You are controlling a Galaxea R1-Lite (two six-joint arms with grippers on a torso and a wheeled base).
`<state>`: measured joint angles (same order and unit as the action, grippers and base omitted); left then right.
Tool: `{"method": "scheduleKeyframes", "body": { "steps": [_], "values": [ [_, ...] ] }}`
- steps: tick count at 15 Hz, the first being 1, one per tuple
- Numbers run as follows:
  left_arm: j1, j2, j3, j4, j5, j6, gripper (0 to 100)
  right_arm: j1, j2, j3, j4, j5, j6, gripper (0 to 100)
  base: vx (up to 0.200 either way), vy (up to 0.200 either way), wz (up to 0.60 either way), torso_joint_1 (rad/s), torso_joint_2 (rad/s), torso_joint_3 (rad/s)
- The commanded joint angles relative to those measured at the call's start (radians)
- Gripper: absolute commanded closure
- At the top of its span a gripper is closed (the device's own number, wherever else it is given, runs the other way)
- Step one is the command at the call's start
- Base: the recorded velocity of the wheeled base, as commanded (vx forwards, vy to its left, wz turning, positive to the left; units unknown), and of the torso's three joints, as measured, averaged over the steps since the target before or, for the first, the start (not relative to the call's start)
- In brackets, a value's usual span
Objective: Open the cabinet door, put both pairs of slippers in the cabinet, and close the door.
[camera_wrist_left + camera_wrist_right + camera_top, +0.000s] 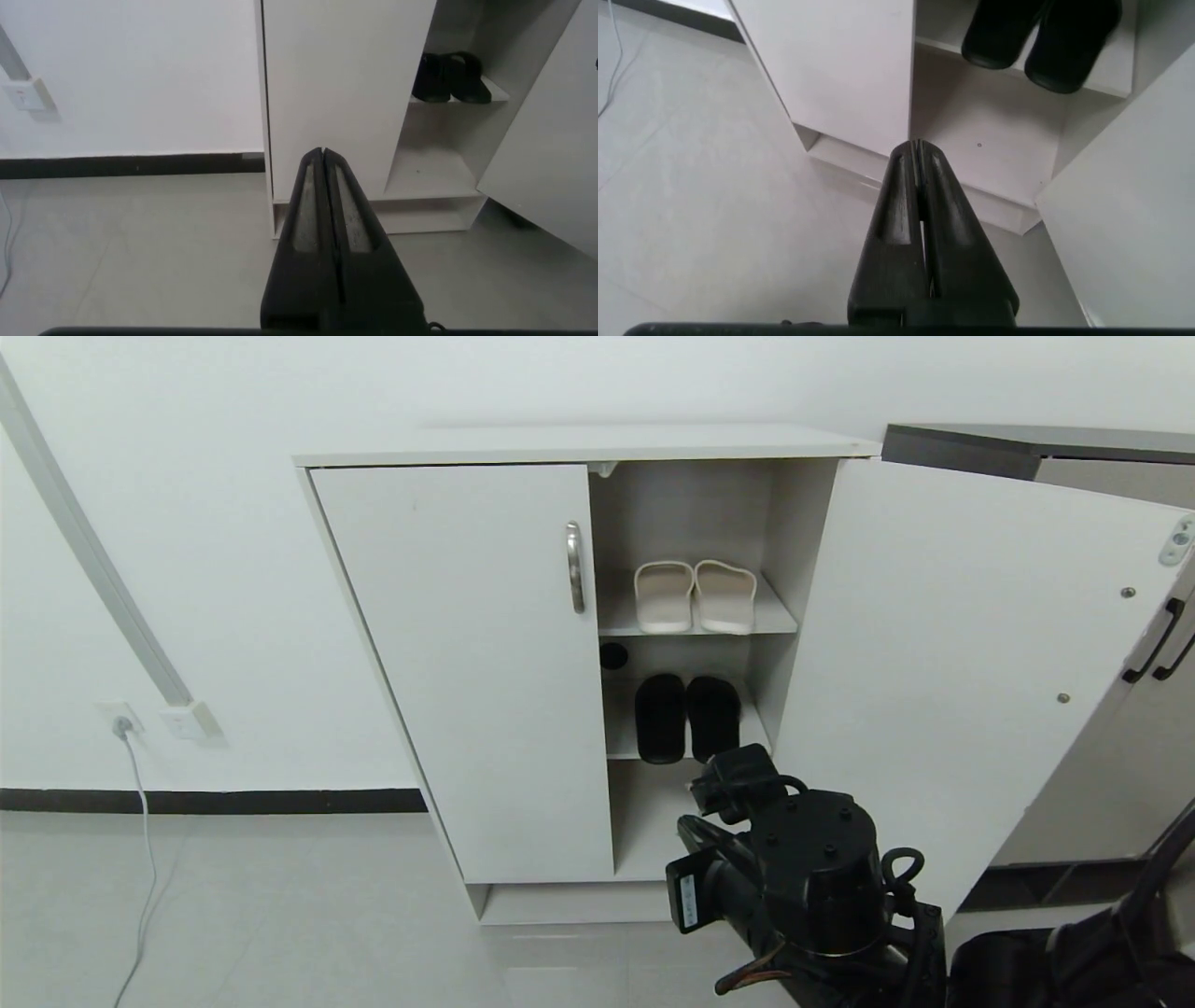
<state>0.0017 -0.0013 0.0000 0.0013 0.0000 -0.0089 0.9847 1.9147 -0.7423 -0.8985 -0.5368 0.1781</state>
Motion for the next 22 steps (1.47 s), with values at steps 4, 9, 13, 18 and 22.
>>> {"method": "scheduleKeyframes", "body": {
  "steps": [4,9,13,18,22],
  "values": [
    [0.0,0.001,0.0,0.0,0.0,0.0,100,0.0,0.003,0.008,-0.013,0.0,-0.002,100,0.0,0.0,0.0,0.0,0.0,0.0],
    [0.0,0.001,0.0,0.0,0.0,0.0,100,0.002,0.003,0.009,-0.013,0.0,-0.002,100,0.0,0.0,0.0,0.013,-0.27,-0.314],
    [0.0,0.001,0.0,0.0,-0.002,0.0,100,0.002,0.004,0.009,-0.011,-0.002,-0.003,100,0.0,0.0,0.0,0.066,-0.5,-0.366],
    [0.0,0.001,0.0,0.0,0.0,0.0,100,0.0,0.003,0.009,-0.013,-0.005,-0.003,100,0.0,0.0,0.0,0.126,-0.47,-0.337],
    [0.0,0.001,0.0,0.0,-0.002,0.0,100,0.0,0.003,0.009,-0.013,-0.005,-0.003,100,0.0,0.0,0.0,0.158,-0.48,-0.323]
  ]
}}
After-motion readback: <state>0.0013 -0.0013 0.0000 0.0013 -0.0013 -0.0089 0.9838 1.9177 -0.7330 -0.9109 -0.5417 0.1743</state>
